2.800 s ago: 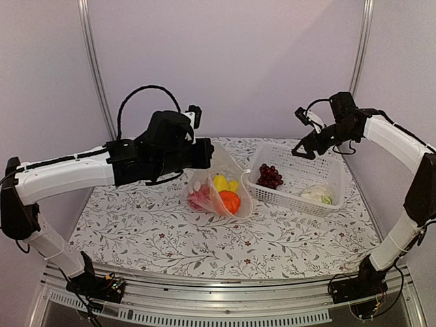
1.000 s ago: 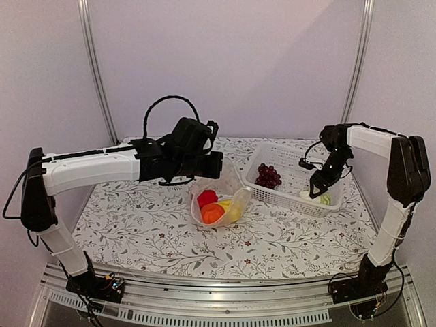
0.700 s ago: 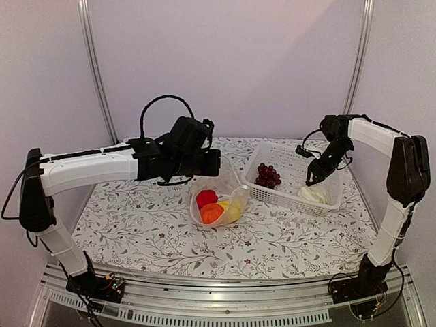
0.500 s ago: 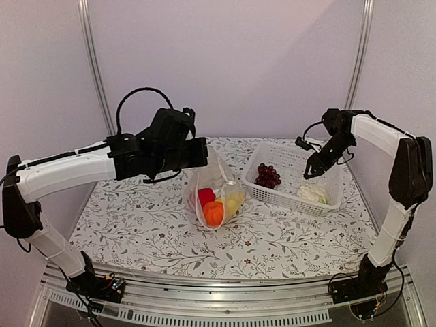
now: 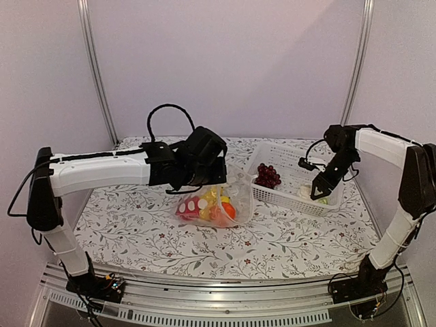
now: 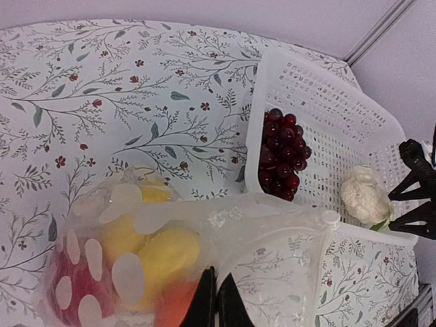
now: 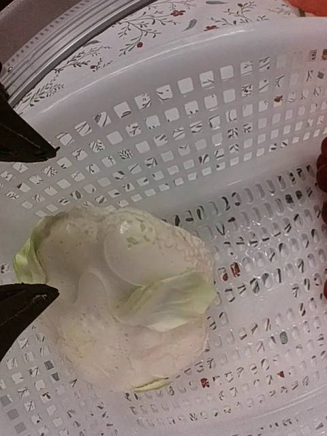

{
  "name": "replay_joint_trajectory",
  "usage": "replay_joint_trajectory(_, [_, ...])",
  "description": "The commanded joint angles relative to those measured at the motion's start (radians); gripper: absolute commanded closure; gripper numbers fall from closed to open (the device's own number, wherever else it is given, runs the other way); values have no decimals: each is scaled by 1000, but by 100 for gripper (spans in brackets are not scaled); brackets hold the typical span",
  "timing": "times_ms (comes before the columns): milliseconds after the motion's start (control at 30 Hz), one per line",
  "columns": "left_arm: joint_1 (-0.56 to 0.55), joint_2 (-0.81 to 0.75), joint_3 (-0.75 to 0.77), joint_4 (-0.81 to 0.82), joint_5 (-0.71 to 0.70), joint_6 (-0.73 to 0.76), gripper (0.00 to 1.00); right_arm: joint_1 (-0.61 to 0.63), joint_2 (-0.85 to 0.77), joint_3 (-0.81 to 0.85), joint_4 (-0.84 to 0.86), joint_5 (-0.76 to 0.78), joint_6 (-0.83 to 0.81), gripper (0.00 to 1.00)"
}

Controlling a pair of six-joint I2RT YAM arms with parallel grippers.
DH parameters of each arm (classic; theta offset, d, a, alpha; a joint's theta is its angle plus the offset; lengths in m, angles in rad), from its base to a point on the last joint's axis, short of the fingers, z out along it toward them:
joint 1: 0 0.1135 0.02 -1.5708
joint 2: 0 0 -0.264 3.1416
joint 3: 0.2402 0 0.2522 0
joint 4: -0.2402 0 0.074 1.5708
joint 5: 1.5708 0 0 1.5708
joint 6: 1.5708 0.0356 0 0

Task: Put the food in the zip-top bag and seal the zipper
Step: Adjust the zipper food storage bag at the center of the board, then pick up the fake vegetable from the bin.

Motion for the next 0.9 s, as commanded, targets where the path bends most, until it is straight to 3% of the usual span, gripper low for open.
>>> replay_joint_trajectory(0, [1,14,50,-39,18,15,100,17,-8,-41,45,20,-7,38])
replay_joint_trajectory(133, [3,0,40,-35,14,20,100,22,20,-57,109,33,13,22])
replay_joint_trajectory(433, [10,-28,-8,8,28,21,100,23,114,-11,196,138,82,17])
replay_joint_trajectory(567, [12,-23,-10,20,35,29,100,17,89,3,269,218,111,31])
replay_joint_trajectory(800, [29,-27,-19,31,50,31,100,-11,58,68,292,225,119,74])
replay_joint_trajectory(867, [31,-31,-27,38,51,29,100,-14,44,83,287,200,125,80])
